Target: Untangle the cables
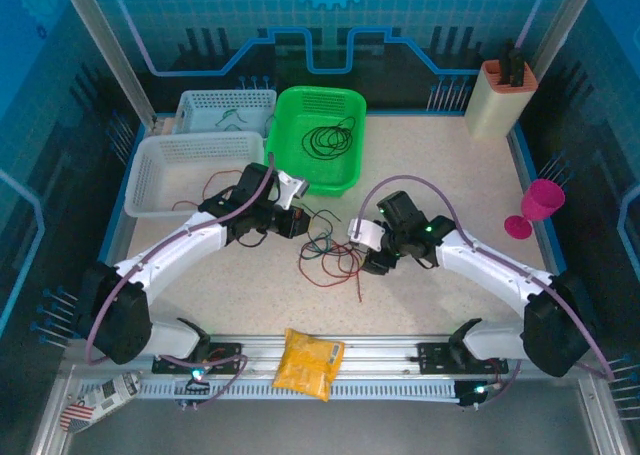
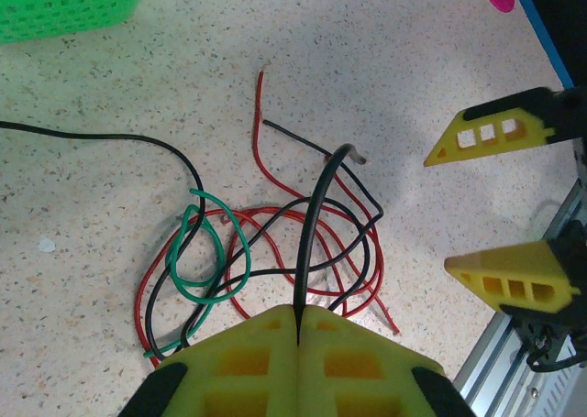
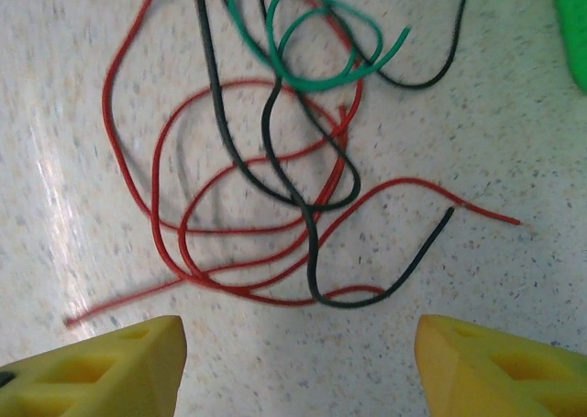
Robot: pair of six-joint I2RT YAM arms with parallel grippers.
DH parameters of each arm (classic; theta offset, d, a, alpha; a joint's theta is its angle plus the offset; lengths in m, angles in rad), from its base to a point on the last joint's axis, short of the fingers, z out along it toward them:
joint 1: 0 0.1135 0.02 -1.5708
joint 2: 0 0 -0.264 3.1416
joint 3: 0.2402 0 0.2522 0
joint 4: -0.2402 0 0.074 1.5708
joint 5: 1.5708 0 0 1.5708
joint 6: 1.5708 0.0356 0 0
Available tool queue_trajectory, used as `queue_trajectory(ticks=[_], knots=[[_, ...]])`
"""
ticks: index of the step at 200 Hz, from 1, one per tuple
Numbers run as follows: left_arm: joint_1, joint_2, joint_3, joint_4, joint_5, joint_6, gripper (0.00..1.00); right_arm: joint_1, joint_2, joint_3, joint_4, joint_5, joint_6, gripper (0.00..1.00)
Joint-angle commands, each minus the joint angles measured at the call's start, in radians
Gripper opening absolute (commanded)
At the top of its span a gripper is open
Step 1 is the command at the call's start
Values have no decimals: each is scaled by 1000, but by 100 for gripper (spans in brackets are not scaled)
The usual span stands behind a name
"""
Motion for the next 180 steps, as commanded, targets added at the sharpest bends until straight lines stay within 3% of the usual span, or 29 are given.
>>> queue_trajectory(ticks=[1,71,99,135,180], knots=[[-6,-10,36,-39,22,-1,0,-49,22,-15,24,-125,-167,64],[-5,-1,67,-56,34,18,0,-52,146,-8,111,-235,-164,57],[-4,-3,71,-56,32,21,0,-52,186,-3,149,-245,-137,37],[-6,-4,76,-67,11,19,0,-54,183,13,138,-251,-111,0],[-2,40,131,-170,-176,20,0,-90,33,15,57,-285,-11,0]])
